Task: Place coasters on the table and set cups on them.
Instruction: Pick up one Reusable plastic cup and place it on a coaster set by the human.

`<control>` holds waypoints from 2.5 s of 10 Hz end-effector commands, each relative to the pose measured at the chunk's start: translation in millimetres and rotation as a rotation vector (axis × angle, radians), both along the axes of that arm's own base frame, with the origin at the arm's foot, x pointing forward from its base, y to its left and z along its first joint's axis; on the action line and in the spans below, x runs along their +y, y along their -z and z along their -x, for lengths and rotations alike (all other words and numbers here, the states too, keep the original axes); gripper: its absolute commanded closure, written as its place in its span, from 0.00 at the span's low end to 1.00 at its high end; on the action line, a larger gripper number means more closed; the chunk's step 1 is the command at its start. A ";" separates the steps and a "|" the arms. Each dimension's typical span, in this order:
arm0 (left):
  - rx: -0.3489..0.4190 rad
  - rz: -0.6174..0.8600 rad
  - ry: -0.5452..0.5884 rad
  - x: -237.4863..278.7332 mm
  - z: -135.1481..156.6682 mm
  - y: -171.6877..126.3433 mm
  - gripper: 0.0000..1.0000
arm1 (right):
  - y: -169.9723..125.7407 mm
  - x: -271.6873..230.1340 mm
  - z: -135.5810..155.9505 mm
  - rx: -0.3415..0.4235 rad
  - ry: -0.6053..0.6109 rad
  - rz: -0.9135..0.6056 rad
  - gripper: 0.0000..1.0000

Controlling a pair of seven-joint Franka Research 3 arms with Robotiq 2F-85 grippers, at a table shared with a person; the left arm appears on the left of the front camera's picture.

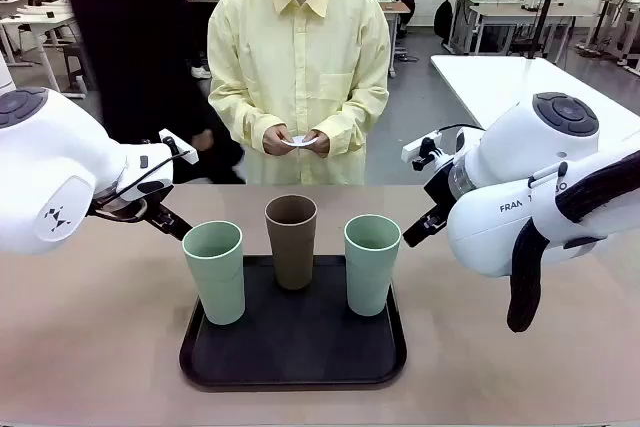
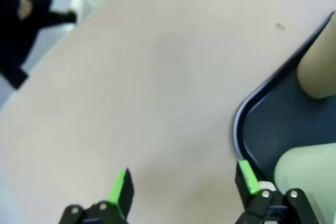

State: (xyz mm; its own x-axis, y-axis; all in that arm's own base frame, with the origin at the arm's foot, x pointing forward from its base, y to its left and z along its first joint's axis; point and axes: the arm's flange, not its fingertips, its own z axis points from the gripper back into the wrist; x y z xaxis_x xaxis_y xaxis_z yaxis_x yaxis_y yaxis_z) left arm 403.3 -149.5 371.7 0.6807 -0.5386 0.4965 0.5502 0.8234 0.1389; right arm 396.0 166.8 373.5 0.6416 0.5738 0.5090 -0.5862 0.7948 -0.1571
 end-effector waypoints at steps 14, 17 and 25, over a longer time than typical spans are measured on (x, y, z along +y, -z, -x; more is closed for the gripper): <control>0.000 0.000 0.000 0.0 0.0 0.0 0.00 | 0.0 0.0 0.0 0.000 0.000 0.000 0.00; -0.054 -0.062 0.025 12.8 11.8 -41.0 0.00 | -44.6 -24.1 12.3 0.057 0.118 0.050 0.00; 0.229 -0.123 -0.022 57.0 119.2 -132.7 0.00 | -103.6 -34.5 157.1 0.213 0.168 0.149 0.00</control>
